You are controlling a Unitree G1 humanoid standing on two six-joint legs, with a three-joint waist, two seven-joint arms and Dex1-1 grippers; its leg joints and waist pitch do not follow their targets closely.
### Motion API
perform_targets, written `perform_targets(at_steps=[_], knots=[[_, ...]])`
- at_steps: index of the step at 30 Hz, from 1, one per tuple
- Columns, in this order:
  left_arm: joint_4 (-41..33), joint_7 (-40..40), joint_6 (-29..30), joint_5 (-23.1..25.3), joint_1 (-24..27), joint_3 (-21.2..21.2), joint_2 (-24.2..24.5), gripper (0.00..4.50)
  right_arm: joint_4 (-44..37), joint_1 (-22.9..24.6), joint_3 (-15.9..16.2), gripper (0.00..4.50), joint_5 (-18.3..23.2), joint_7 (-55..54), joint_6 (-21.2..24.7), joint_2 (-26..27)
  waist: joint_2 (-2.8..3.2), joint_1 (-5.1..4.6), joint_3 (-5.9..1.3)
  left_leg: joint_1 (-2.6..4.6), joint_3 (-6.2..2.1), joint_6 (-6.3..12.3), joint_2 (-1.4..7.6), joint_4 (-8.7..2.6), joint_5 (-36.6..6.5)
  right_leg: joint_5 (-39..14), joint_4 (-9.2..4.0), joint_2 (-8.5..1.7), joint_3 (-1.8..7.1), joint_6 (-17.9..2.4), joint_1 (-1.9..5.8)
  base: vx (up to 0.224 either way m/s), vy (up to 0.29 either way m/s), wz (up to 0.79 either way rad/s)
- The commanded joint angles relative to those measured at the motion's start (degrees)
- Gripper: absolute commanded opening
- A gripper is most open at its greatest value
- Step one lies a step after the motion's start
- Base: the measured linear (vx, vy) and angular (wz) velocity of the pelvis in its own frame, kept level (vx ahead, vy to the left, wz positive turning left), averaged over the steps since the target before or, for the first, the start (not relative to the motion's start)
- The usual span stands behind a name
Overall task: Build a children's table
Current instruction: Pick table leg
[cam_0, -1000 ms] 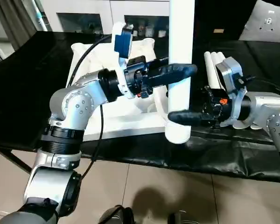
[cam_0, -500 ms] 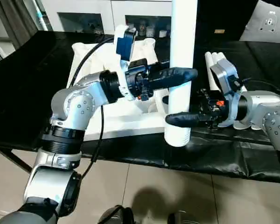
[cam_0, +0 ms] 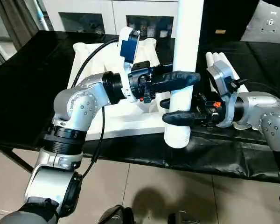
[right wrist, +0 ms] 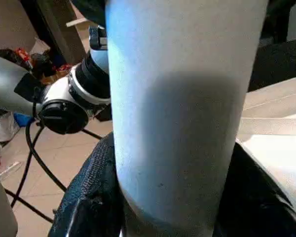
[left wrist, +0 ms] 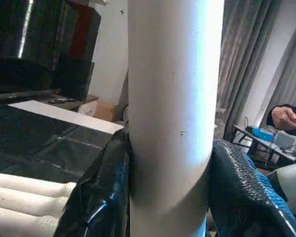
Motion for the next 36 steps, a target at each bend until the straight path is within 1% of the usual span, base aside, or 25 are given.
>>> perform_targets(at_steps=[1, 6, 7, 10, 11, 12, 13, 14, 15, 16, 17, 20, 22, 24, 25, 26, 27, 28, 30, 31, 32, 33, 36], knots=[[-0.58, -0.47, -0.62, 0.68, -1.50, -0.84, 0.04, 1.87, -0.34, 0.29, 0.93, 1.92, -0.31, 0.46, 0.20, -0.18, -1.53, 0.11, -5.56, 2.74, -3.45, 3.49, 7.03, -4.62, -9.74, -11.97, -3.76, -5.49, 2.68, -14.60, 2.24, 0.000, 0.000, 0.00], [-0.52, -0.66, -0.87, 1.34, -1.63, -1.04, 0.16, 1.87, -0.62, 0.71, 1.06, 1.90, -0.57, 0.53, 0.22, -0.18, -1.56, 0.35, -5.54, 2.74, -3.42, 3.37, 6.99, -4.54, -9.73, -12.22, -3.84, -5.57, 2.71, -14.49, 2.25, 0.000, 0.000, 0.00], [-0.58, -1.03, -1.26, 1.93, -1.57, -1.44, 0.50, 1.87, -0.81, 0.90, 1.12, 1.90, -1.08, 0.27, -0.26, -0.02, -1.45, 0.41, -5.51, 2.76, -3.44, 3.32, 7.00, -4.55, -9.78, -12.32, -3.83, -5.58, 2.72, -14.47, 2.23, 0.000, 0.000, 0.00], [-0.59, -1.29, -1.61, 2.37, -1.53, -1.74, 0.66, 1.87, -0.83, 0.99, 1.30, 1.90, -1.66, -0.18, -0.41, 0.07, -1.52, 0.44, -5.52, 2.80, -3.46, 3.18, 7.07, -4.63, -10.00, -12.59, -3.84, -5.52, 2.70, -14.22, 2.17, 0.000, 0.000, 0.00], [-0.58, -1.35, -1.76, 2.54, -1.57, -1.84, 0.73, 1.87, -0.82, 0.97, 1.37, 2.46, -1.23, -0.03, 0.52, -0.06, -1.54, 0.48, -5.57, 2.77, -3.43, 3.18, 7.04, -4.61, -9.75, -12.14, -3.77, -5.55, 2.71, -14.31, 2.22, 0.000, 0.000, 0.00], [-0.56, -1.37, -1.84, 2.63, -1.60, -1.85, 0.74, 1.87, -0.76, 0.93, 1.31, 2.46, -0.69, 0.01, 1.57, -0.08, -1.53, 0.47, -5.59, 2.71, -3.46, 3.39, 7.01, -4.60, -9.39, -11.66, -3.72, -5.54, 2.68, -14.46, 2.28, 0.000, 0.000, 0.00], [-0.56, -1.40, -1.91, 2.73, -1.61, -1.87, 0.75, 1.87, -0.71, 0.91, 1.20, 2.60, -0.29, -0.01, 2.27, -0.07, -1.53, 0.50, -5.58, 2.72, -3.45, 3.61, 7.00, -4.57, -9.20, -11.52, -3.74, -5.52, 2.68, -14.55, 2.27, 0.000, 0.000, 0.00], [-0.58, -1.49, -2.01, 2.90, -1.61, -1.94, 0.81, 1.87, -0.68, 0.94, 1.12, 2.60, -0.20, -0.07, 2.43, -0.02, -1.55, 0.53, -5.55, 2.69, -3.43, 3.68, 7.00, -4.58, -9.34, -11.76, -3.81, -5.54, 2.70, -14.51, 2.26, 0.000, 0.000, 0.00], [-0.65, -1.62, -2.08, 3.04, -1.56, -2.04, 0.88, 1.87, -0.66, 0.99, 1.09, 2.78, -0.54, -0.33, 2.05, 0.04, -1.54, 0.58, -5.58, 2.69, -3.45, 3.52, 7.03, -4.55, -9.48, -12.06, -3.80, -5.63, 2.69, -14.43, 2.27, 0.000, 0.000, 0.00], [-0.68, -1.86, -2.16, 3.35, -1.51, -2.13, 0.90, 1.87, -0.53, 1.05, 1.14, 2.78, -1.17, -0.64, 1.48, 0.07, -1.60, 0.51, -5.55, 2.66, -3.45, 3.35, 7.02, -4.58, -9.50, -12.13, -3.78, -5.60, 2.70, -14.38, 2.28, 0.000, 0.000, 0.00], [-0.66, -1.92, -2.17, 3.42, -1.51, -2.15, 0.88, 1.87, -0.48, 1.06, 1.15, 2.90, -1.27, -0.65, 1.42, 0.05, -1.56, 0.52, -5.54, 2.73, -3.45, 3.24, 7.04, -4.58, -9.65, -12.31, -3.84, -5.61, 2.72, -14.32, 2.22, 0.000, 0.000, 0.00], [-0.63, -2.04, -2.27, 3.60, -1.50, -2.18, 0.87, 1.87, -0.60, 1.10, 1.13, 2.90, -1.32, -0.41, 1.34, 0.08, -1.55, 0.53, -5.55, 2.74, -3.45, 2.97, 7.05, -4.59, -9.88, -12.45, -3.82, -5.61, 2.71, -14.27, 2.24, 0.000, 0.000, 0.00], [-0.61, -2.17, -2.39, 3.67, -1.49, -2.28, 0.89, 1.87, -0.71, 1.06, 0.91, 2.90, -1.22, -0.21, 1.51, 0.22, -1.39, 0.51, -5.59, 2.82, -3.49, 2.91, 7.08, -4.64, -9.94, -11.97, -3.72, -5.53, 2.65, -14.36, 2.20, 0.000, 0.000, 0.00], [-0.52, -2.18, -2.52, 3.72, -1.50, -2.39, 0.89, 1.87, -0.74, 1.04, 0.90, 2.90, -1.31, -0.04, 1.62, 0.22, -1.50, 0.49, -5.58, 2.77, -3.44, 2.97, 7.05, -4.63, -9.96, -11.69, -3.72, -5.59, 2.69, -14.47, 2.25, 0.000, 0.000, 0.00], [-0.49, -2.19, -2.57, 3.72, -1.51, -2.41, 0.91, 1.87, -0.77, 1.07, 1.02, 2.65, -1.45, 0.05, 1.50, 0.12, -1.50, 0.52, -5.60, 2.79, -3.42, 3.01, 7.03, -4.60, -9.85, -11.58, -3.74, -5.61, 2.69, -14.51, 2.25, 0.000, 0.000, 0.00], [-0.47, -2.20, -2.63, 3.72, -1.52, -2.41, 0.92, 1.87, -0.81, 1.11, 1.20, 2.65, -1.60, 0.11, 1.36, -0.02, -1.52, 0.52, -5.57, 2.71, -3.42, 3.11, 7.03, -4.59, -9.74, -11.52, -3.73, -5.63, 2.70, -14.57, 2.27, 0.000, 0.000, 0.00], [-0.45, -2.23, -2.64, 3.73, -1.53, -2.42, 0.93, 1.87, -0.76, 1.08, 1.20, 2.55, -1.61, 0.07, 1.37, 0.01, -1.66, 0.49, -5.55, 2.74, -3.38, 3.19, 7.02, -4.59, -9.67, -11.57, -3.76, -5.60, 2.71, -14.56, 2.23, 0.000, 0.000, 0.00], [-0.42, -2.31, -2.64, 3.77, -1.54, -2.41, 0.92, 1.87, -0.67, 1.05, 1.15, 2.42, -1.57, -0.02, 1.41, 0.07, -1.55, 0.55, -5.56, 2.75, -3.41, 3.13, 7.03, -4.56, -9.70, -11.92, -3.74, -5.64, 2.68, -14.55, 2.24, 0.000, 0.000, 0.00], [-0.39, -2.41, -2.63, 3.83, -1.56, -2.40, 0.90, 1.87, -0.55, 1.04, 1.05, 2.17, -1.51, -0.13, 1.46, 0.20, -1.54, 0.54, -5.56, 2.77, -3.42, 3.06, 7.04, -4.55, -9.79, -12.13, -3.73, -5.62, 2.68, -14.48, 2.22, 0.000, 0.000, 0.00], [-0.38, -2.55, -2.58, 3.93, -1.54, -2.35, 0.92, 1.87, -0.48, 1.02, 1.04, 2.17, -1.57, -0.17, 1.47, 0.33, -1.41, 0.53, -5.55, 2.76, -3.45, 3.02, 7.04, -4.57, -9.86, -12.13, -3.72, -5.58, 2.68, -14.47, 2.20, 0.000, 0.000, 0.00], [-0.38, -2.56, -2.58, 3.93, -1.54, -2.35, 0.92, 1.87, -0.48, 1.02, 1.04, 2.17, -1.57, -0.17, 1.47, 0.33, -1.49, 0.51, -5.56, 2.76, -3.44, 3.01, 7.04, -4.58, -9.98, -12.09, -3.75, -5.59, 2.68, -14.44, 2.22, 0.000, 0.000, 0.00], [-0.35, -2.60, -2.60, 4.00, -1.53, -2.38, 0.92, 1.87, -0.45, 0.99, 0.99, 2.02, -1.52, -0.20, 1.53, 0.41, -1.49, 0.51, -5.58, 2.77, -3.40, 3.04, 7.02, -4.57, -9.88, -11.84, -3.75, -5.58, 2.68, -14.49, 2.23, 0.000, 0.000, 0.00], [-0.09, -2.63, -2.73, 4.14, -1.62, -2.38, 0.91, 1.87, -0.46, 0.95, 1.18, 1.98, -1.70, -0.19, 1.54, 0.48, -1.42, 0.51, -5.57, 2.78, -3.44, 3.01, 7.04, -4.60, -9.95, -11.69, -3.69, -5.55, 2.64, -14.57, 2.21, 0.000, 0.000, 0.00]])
